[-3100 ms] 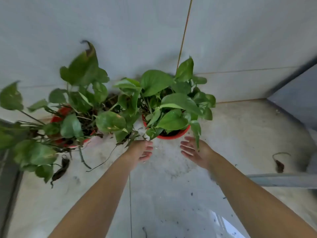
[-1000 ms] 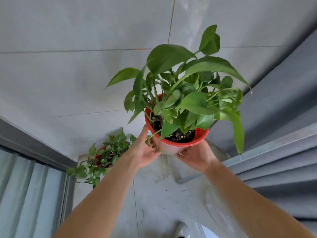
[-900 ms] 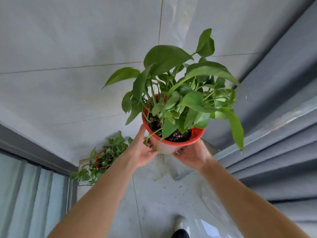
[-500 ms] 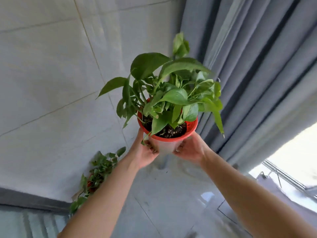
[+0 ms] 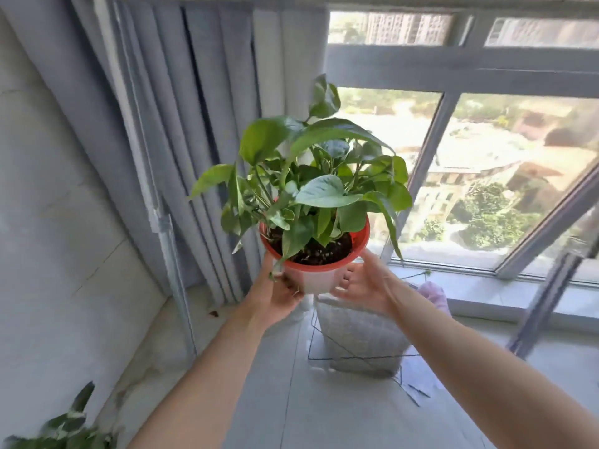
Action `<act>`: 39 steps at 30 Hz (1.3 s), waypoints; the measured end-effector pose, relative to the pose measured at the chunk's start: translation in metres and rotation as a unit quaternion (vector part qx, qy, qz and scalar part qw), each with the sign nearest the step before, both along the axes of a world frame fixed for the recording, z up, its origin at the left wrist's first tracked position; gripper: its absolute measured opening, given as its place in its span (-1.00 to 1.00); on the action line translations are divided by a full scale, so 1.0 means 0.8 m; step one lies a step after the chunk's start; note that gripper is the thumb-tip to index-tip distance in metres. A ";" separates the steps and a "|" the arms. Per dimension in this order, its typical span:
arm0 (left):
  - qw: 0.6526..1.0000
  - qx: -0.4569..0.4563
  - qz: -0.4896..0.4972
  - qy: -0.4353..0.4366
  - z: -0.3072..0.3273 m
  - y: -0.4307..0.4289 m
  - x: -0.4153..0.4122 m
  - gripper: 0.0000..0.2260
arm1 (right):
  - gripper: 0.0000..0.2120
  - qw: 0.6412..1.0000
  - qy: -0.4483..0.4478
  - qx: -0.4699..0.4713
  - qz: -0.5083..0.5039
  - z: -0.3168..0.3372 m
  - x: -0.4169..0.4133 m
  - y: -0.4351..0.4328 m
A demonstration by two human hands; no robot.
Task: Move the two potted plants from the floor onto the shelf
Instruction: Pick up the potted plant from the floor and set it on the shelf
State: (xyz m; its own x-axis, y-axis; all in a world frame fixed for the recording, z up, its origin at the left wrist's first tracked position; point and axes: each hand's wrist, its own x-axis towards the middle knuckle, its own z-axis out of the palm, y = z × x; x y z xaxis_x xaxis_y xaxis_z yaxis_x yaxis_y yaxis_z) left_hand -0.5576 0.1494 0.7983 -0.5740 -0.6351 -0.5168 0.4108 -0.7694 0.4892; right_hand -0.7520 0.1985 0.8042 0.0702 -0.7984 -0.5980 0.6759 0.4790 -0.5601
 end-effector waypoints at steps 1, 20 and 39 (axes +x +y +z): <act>0.999 0.000 -0.033 0.006 0.005 0.015 -0.041 -0.34 | -0.36 1.000 0.008 -0.009 -0.022 0.004 -0.039 0.027; 0.874 -0.040 -0.485 -0.006 0.088 0.331 -0.647 0.09 | -0.23 0.888 0.022 -0.037 -0.457 0.072 -0.489 0.494; 0.699 -0.137 -0.702 0.006 0.202 0.622 -1.159 0.03 | -0.19 0.707 0.050 -0.067 -0.703 0.171 -0.885 0.793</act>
State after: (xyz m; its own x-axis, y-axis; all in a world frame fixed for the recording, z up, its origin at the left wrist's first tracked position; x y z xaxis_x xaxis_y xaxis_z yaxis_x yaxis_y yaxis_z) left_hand -1.4851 0.6468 0.9602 -0.7347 0.4833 -0.4761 -0.6490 -0.2963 0.7008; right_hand -1.4602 0.8327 0.9410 -0.8856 -0.0878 -0.4561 0.3852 -0.6874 -0.6156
